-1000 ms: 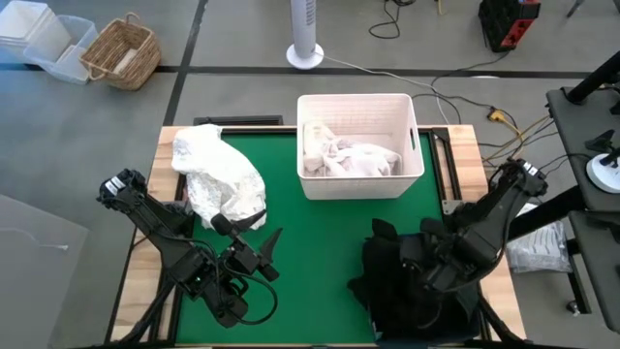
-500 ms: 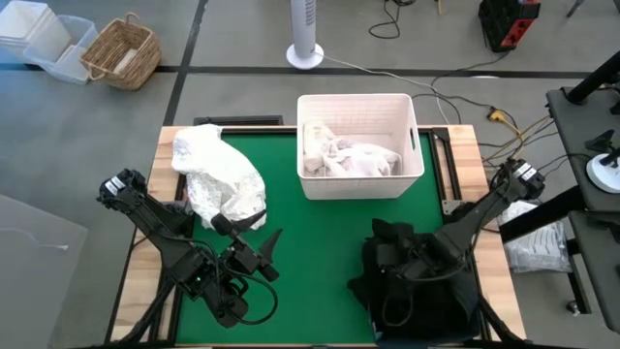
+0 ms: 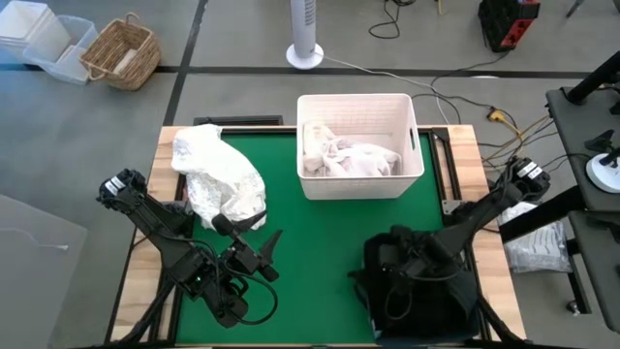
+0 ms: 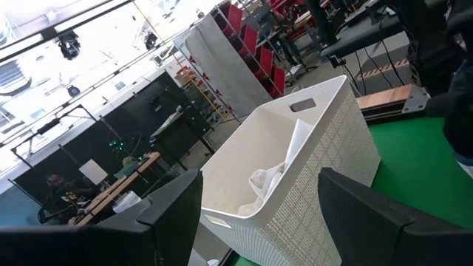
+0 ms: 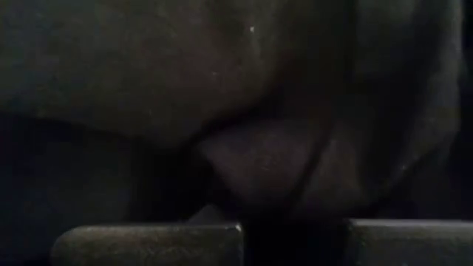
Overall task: Sort clothes
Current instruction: Put the black shirt into the blue laundry bin
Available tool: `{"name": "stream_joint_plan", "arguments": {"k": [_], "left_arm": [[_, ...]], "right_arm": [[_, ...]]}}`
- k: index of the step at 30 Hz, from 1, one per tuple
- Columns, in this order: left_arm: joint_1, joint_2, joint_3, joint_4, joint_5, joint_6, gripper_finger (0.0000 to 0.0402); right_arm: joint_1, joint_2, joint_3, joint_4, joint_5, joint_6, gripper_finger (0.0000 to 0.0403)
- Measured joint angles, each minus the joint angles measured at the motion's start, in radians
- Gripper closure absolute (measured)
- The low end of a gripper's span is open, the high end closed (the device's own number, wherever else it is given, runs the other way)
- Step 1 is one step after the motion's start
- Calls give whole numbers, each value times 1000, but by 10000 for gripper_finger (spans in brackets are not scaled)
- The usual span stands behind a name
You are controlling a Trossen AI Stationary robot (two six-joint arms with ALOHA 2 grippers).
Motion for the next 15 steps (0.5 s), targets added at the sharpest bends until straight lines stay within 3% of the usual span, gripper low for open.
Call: {"name": "stream_joint_plan", "arguments": {"k": [7,15], "left_arm": [[0,0,0,0,0,0,157],[0,0,0,0,0,0,157]], "right_arm": [[0,-8,16,-18,-10,24,391],[1,-15,239,-212,-26,-12,388]]}}
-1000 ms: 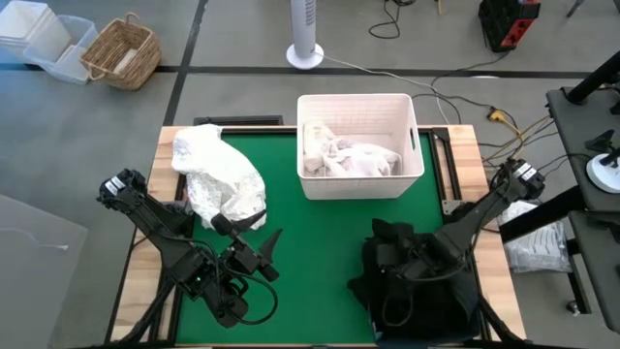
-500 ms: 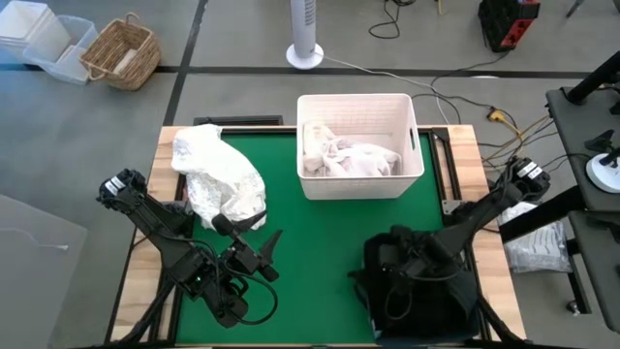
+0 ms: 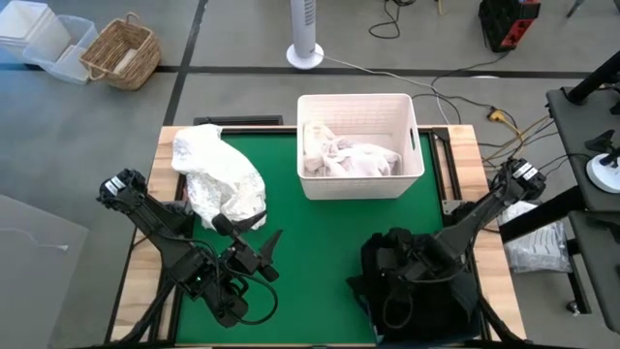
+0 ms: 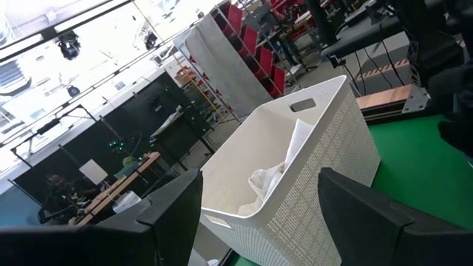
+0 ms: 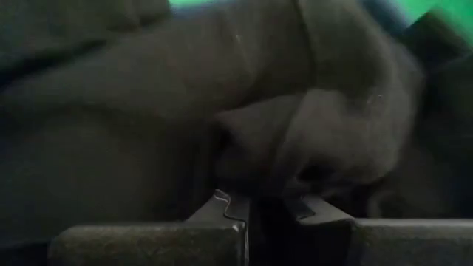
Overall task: Sort clothes
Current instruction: Put the black shirt into the blue laundry bin
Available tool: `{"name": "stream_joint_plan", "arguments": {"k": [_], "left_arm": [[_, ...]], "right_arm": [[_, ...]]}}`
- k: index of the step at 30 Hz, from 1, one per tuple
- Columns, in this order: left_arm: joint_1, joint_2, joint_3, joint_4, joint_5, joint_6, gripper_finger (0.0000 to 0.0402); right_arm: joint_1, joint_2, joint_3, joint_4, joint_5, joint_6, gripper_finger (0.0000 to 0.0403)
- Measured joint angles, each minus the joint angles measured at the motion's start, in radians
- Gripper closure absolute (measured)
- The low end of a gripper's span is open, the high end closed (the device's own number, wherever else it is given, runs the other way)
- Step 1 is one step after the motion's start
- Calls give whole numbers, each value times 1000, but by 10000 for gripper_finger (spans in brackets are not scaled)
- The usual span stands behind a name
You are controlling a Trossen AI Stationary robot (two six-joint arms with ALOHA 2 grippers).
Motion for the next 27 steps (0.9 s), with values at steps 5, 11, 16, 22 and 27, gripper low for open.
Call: {"name": "stream_joint_plan", "arguments": {"k": [5,11,16,22,27], "left_arm": [[0,0,0,0,0,0,157],[0,0,0,0,0,0,157],[0,0,0,0,0,0,157],[0,0,0,-2,0,0,157],[0,0,0,-2,0,0,157]], "right_arm": [[0,3,135,-126,12,-2,387],[0,3,260,-315,-42,29,387],[0,1,319,-439,-84,118,387],[9,-1,346,-559,-170,239,354],[39,-2,349,-587,-197,292,280]]}}
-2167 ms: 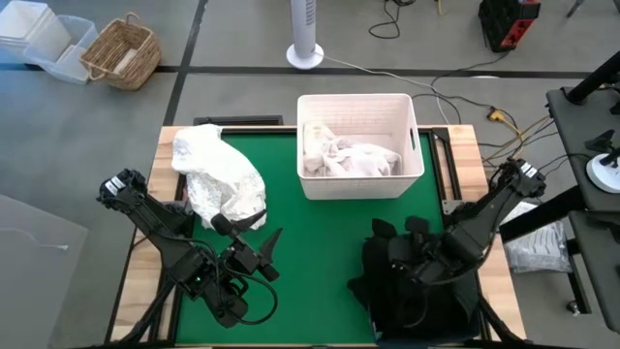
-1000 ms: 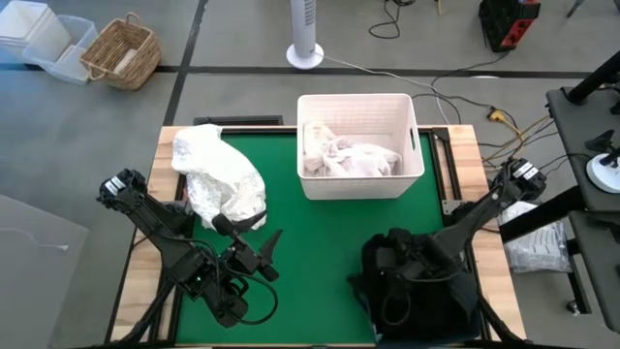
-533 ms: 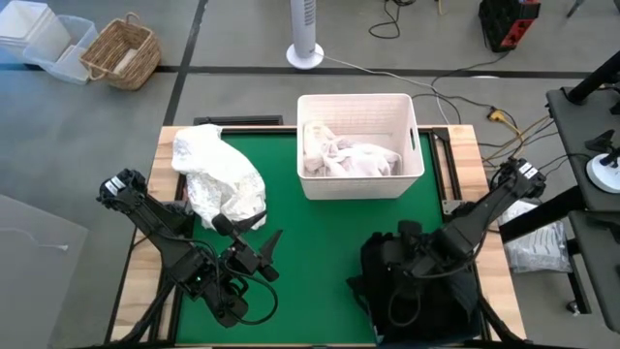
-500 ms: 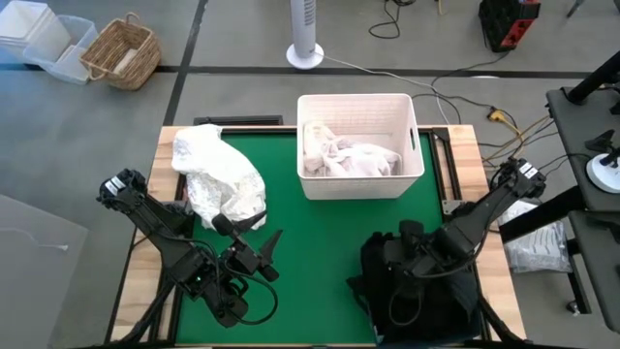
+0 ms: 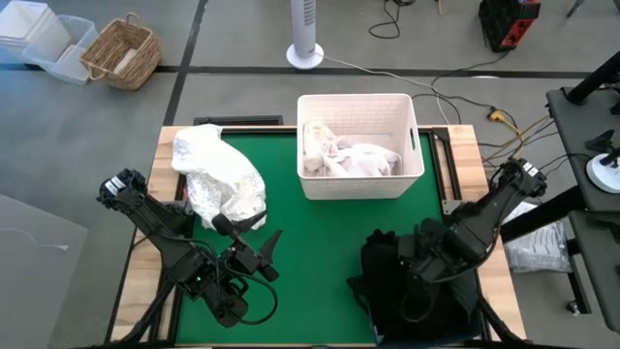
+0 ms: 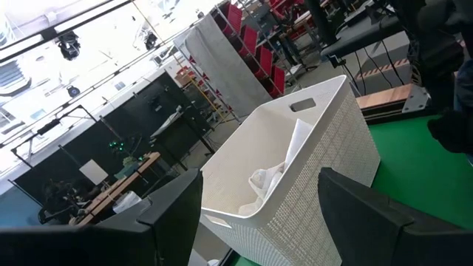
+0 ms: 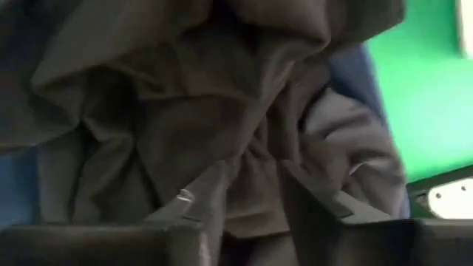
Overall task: Sort clothes
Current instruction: Put the black shirt into the blue laundry bin
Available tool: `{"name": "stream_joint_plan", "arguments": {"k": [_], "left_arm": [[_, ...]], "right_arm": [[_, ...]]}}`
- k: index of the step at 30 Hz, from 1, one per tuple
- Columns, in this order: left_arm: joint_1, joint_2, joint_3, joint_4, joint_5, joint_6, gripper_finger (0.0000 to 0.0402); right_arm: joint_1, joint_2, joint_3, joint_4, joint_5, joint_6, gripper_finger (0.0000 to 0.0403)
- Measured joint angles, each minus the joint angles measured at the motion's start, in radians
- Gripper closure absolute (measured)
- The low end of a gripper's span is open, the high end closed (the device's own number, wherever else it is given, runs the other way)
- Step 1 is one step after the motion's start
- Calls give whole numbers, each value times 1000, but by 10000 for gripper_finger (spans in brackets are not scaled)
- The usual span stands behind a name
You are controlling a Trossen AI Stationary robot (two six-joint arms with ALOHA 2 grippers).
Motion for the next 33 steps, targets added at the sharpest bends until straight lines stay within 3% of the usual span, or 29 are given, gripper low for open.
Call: {"name": "stream_joint_plan", "arguments": {"k": [1,5,10,15,20,23,33], "left_arm": [[0,0,0,0,0,0,157],[0,0,0,0,0,0,157],[0,0,0,1,0,0,157],[0,0,0,1,0,0,157],[0,0,0,1,0,0,157],[0,0,0,1,7,0,157],[0,0,0,1,27,0,157]], "right_arm": [[0,0,4,-12,45,-1,266],[-8,-1,3,-63,394,-25,239],[-110,-2,-42,-32,500,-188,270],[-202,-2,-108,117,483,-365,330],[-223,-4,-132,330,289,-524,384],[-210,-5,-129,382,215,-541,390],[-79,0,-124,384,132,-482,390]]}}
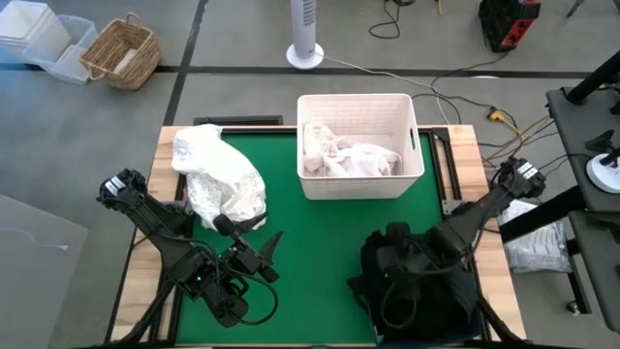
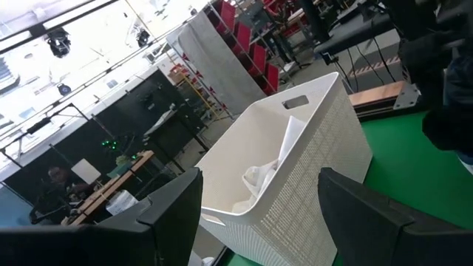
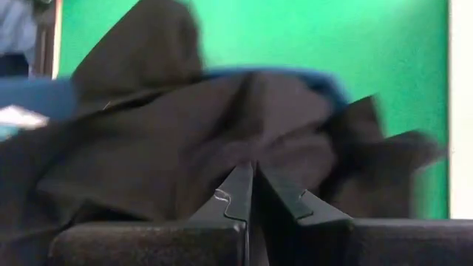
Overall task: Sort clothes
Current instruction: Put the black shirt into the blue laundry bin
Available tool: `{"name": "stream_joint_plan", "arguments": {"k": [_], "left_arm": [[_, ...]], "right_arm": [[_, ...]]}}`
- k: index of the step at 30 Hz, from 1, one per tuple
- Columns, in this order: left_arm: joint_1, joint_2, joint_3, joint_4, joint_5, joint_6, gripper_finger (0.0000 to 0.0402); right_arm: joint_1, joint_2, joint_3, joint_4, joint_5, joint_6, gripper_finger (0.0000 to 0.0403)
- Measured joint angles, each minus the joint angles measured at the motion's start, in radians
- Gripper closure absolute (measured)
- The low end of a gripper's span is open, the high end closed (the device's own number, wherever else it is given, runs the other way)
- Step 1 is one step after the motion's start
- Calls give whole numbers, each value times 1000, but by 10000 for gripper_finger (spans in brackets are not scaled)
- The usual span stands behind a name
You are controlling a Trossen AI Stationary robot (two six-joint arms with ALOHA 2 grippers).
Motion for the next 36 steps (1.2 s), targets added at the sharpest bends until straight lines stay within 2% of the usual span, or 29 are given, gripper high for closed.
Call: {"name": "stream_joint_plan", "arguments": {"k": [8,16,20,25,31,36], "left_arm": [[0,0,0,1,0,0,157],[0,0,0,1,0,0,157],[0,0,0,1,0,0,157],[0,0,0,1,0,0,157],[0,0,0,1,-1,0,157],[0,0,0,1,-1,0,157]], "right_arm": [[47,87,-109,47,74,86,391],[46,175,-283,313,89,85,391],[47,201,-325,363,92,115,391],[47,193,-303,343,99,124,391],[47,147,-174,181,110,137,387],[47,145,-51,36,99,142,353]]}}
